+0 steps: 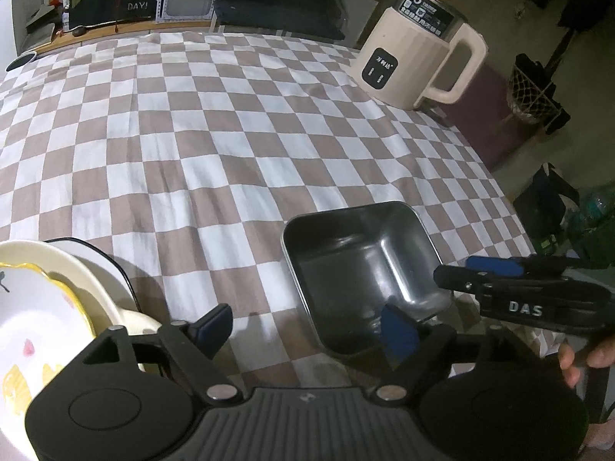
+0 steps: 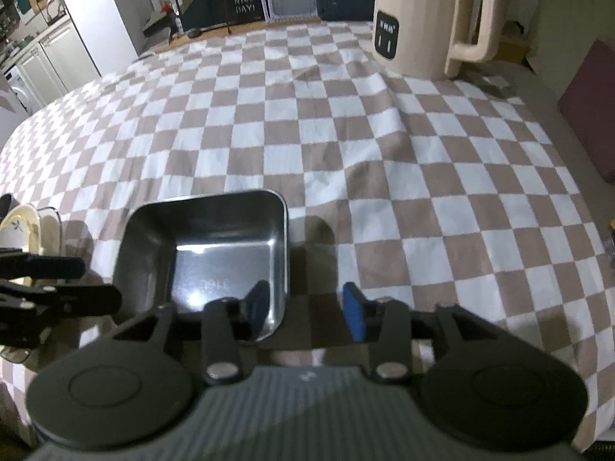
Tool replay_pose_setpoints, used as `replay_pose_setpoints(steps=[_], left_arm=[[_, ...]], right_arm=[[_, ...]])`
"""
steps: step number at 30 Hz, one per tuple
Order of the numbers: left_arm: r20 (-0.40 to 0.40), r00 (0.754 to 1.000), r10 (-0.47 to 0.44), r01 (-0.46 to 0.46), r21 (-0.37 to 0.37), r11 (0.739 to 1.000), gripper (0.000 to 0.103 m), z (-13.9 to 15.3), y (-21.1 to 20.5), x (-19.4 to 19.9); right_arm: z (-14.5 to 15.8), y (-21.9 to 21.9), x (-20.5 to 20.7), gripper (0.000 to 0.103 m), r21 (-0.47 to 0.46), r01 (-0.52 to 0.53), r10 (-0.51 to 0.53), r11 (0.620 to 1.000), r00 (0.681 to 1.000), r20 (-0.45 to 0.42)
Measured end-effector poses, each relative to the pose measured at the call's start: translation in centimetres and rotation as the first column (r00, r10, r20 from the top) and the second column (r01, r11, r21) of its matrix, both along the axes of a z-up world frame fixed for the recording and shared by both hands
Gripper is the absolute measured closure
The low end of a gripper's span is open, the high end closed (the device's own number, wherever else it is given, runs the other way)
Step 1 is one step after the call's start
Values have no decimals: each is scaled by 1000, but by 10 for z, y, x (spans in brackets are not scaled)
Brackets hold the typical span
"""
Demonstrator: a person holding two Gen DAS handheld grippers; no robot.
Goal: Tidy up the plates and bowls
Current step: 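Move both grippers to the small round steel bowl and close on its rim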
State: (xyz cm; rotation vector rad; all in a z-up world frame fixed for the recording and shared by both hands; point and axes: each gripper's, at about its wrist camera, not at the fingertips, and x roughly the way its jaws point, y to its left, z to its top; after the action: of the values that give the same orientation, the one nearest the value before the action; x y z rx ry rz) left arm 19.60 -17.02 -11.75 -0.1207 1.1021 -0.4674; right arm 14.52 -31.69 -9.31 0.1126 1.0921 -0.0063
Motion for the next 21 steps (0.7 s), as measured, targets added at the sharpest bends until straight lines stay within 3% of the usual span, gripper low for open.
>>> replay_pose_setpoints(steps=[3,9,21], left_arm=[[14,1000,-4,4,-9,1000,9,5,3,-4],[49,999,11,-9,-37,999,0,19,16,-14],[124,989,77,-71,-51,996,0,45,76,-24]], right_arm=[[10,1,-6,26,-6,-5,6,1000,999,34],[26,2,-16,0,-37,8,-6,999,997,74],[44,44,-6,0,-56,-12,20,998,988,154]])
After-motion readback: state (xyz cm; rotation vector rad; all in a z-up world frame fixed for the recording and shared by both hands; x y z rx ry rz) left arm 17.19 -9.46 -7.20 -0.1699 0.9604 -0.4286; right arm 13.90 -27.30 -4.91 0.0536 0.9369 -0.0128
